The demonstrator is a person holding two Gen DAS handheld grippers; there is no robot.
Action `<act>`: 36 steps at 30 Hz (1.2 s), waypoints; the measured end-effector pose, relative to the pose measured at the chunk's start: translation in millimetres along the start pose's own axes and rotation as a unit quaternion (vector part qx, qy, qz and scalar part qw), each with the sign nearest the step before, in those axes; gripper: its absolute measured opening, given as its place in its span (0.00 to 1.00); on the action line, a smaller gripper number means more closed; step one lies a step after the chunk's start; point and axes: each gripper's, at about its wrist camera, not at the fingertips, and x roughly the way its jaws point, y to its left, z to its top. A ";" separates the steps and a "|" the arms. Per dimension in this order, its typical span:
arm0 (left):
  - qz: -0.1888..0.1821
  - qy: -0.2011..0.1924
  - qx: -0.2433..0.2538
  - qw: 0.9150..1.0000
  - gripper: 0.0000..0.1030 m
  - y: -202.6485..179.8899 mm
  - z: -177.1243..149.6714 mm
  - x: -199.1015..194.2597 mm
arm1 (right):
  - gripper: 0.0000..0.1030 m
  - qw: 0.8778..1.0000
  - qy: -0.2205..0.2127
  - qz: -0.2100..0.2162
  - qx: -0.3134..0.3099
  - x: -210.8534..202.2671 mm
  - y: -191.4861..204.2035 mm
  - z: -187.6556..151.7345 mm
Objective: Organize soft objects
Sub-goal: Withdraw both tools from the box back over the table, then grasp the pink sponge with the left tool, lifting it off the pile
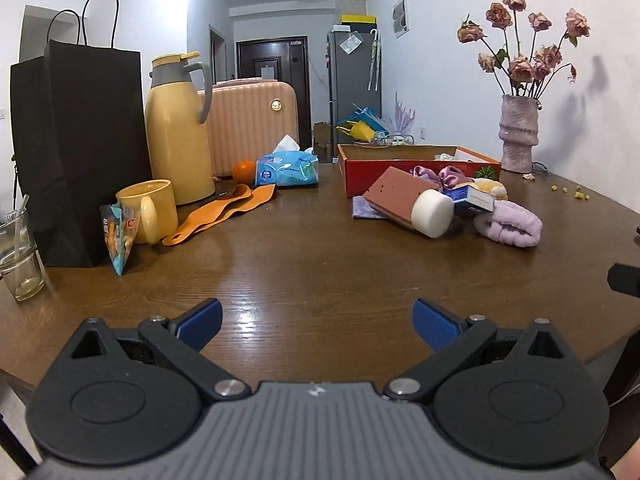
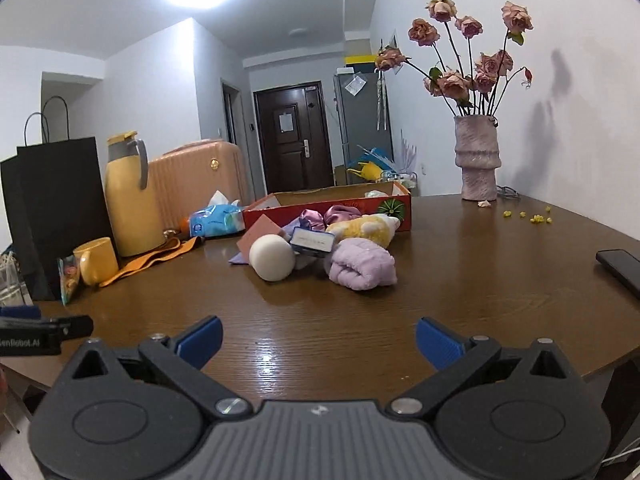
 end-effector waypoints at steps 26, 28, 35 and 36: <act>-0.073 0.027 0.034 0.996 1.00 -7.5 102.7 145.0 | 0.74 0.995 0.049 0.082 0.012 127.4 1.1 79.4; -0.074 0.030 0.033 0.996 1.00 -9.1 114.9 170.7 | 0.70 0.994 0.055 0.094 0.009 148.8 5.8 90.9; -0.141 0.105 -0.054 0.983 0.80 -5.9 141.6 257.2 | 0.57 0.991 0.078 0.109 -0.004 232.6 18.3 126.1; -0.147 0.112 -0.056 0.981 0.73 -8.0 143.4 268.5 | 0.54 0.989 0.092 0.115 0.008 247.0 16.9 128.9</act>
